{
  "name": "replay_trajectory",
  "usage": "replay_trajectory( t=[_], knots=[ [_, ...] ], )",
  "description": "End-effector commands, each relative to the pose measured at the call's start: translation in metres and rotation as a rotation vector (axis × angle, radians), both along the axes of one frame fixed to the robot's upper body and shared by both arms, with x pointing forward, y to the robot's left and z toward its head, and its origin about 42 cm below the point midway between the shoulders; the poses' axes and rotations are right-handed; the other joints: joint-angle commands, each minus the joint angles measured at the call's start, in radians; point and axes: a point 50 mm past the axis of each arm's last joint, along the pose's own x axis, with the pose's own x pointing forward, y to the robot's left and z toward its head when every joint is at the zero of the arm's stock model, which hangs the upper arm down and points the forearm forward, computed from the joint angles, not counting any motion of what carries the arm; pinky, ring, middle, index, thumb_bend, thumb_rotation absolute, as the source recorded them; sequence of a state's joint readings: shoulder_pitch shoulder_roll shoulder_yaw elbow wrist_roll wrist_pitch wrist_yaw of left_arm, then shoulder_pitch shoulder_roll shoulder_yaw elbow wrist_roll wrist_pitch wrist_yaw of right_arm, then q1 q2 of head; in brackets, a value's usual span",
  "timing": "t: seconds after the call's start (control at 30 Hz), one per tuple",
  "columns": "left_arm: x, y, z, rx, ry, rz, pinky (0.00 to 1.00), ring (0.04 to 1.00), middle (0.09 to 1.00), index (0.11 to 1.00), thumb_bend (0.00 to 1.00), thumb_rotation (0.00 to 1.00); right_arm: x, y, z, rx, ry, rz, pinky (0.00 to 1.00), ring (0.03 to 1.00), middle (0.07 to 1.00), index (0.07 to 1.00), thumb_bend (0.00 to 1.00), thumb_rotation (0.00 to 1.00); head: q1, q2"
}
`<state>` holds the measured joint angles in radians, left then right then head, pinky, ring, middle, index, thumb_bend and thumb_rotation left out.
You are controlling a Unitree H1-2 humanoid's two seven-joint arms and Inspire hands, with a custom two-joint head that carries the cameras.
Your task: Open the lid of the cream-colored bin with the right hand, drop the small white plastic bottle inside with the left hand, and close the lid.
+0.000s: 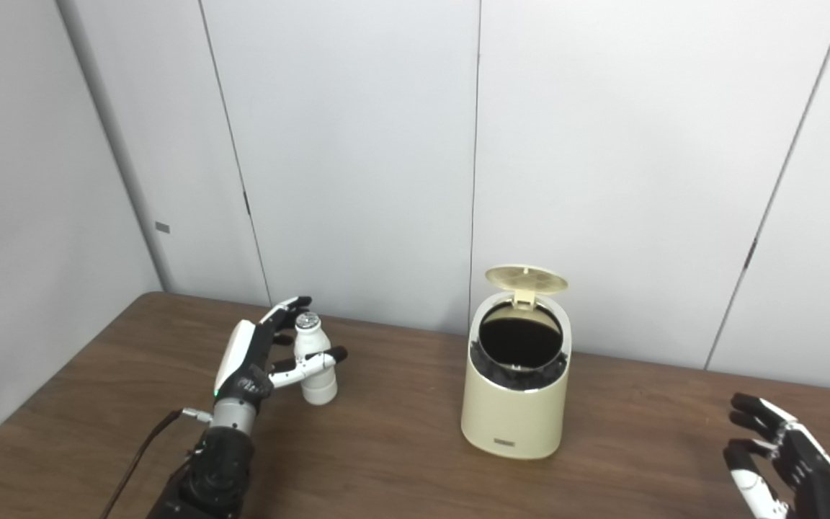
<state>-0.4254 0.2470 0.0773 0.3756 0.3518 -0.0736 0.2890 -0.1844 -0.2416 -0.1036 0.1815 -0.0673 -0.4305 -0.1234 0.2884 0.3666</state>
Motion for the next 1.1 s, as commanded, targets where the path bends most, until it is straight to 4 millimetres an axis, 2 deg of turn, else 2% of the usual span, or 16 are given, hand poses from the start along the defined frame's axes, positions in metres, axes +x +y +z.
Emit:
replay_trajectory(
  t=[0.0, 0.03, 0.07, 0.1, 0.13, 0.2, 0.3, 0.73, 1.07],
  knots=[
    [0.013, -0.005, 0.031, -0.013, -0.179, 0.021, 0.62, 0.687, 0.68, 0.695, 1.0, 0.27, -0.004, -0.005, 0.005, -0.018, -0.033, -0.007, 0.6, 0.742, 0.765, 0.727, 0.49, 0.64, 0.0, 0.0],
    [0.013, -0.006, 0.032, -0.02, -0.21, 0.035, 0.56, 0.623, 0.617, 0.625, 0.94, 0.12, -0.004, -0.005, 0.006, -0.021, -0.034, -0.009, 0.6, 0.738, 0.763, 0.727, 0.49, 0.64, -0.002, 0.0],
    [0.012, -0.007, 0.032, -0.025, -0.24, 0.046, 0.52, 0.577, 0.571, 0.58, 0.9, 0.06, -0.004, -0.004, 0.006, -0.025, -0.037, -0.01, 0.6, 0.736, 0.762, 0.727, 0.49, 0.65, -0.002, 0.0],
    [0.012, -0.008, 0.032, -0.025, -0.258, 0.053, 0.48, 0.523, 0.522, 0.545, 0.72, 0.03, -0.004, -0.004, 0.007, -0.027, -0.039, -0.012, 0.59, 0.732, 0.76, 0.726, 0.49, 0.65, -0.002, 0.0],
    [0.012, -0.009, 0.032, -0.024, -0.265, 0.058, 0.44, 0.484, 0.489, 0.523, 0.59, 0.01, -0.005, -0.003, 0.008, -0.026, -0.042, -0.012, 0.58, 0.728, 0.758, 0.722, 0.49, 0.65, -0.002, 0.0],
    [0.012, -0.009, 0.031, -0.018, -0.26, 0.063, 0.37, 0.447, 0.475, 0.512, 0.53, 0.0, -0.006, -0.001, 0.01, -0.023, -0.046, -0.01, 0.57, 0.721, 0.753, 0.716, 0.5, 0.64, -0.006, 0.002],
    [0.011, -0.009, 0.031, -0.002, -0.227, 0.064, 0.33, 0.437, 0.475, 0.495, 0.51, 0.0, -0.008, 0.002, 0.013, -0.017, -0.046, -0.005, 0.57, 0.719, 0.751, 0.717, 0.5, 0.64, -0.007, 0.005],
    [0.007, -0.005, 0.031, 0.051, -0.168, 0.069, 0.33, 0.455, 0.468, 0.48, 0.51, 0.0, -0.014, 0.014, 0.027, -0.019, -0.059, -0.005, 0.52, 0.707, 0.743, 0.703, 0.4, 0.58, -0.023, 0.014],
    [0.004, -0.002, 0.034, 0.152, -0.22, 0.046, 0.34, 0.451, 0.472, 0.485, 0.51, 0.0, -0.017, 0.024, 0.036, -0.019, -0.054, -0.016, 0.52, 0.711, 0.75, 0.706, 0.33, 0.53, -0.028, 0.016]
  ],
)
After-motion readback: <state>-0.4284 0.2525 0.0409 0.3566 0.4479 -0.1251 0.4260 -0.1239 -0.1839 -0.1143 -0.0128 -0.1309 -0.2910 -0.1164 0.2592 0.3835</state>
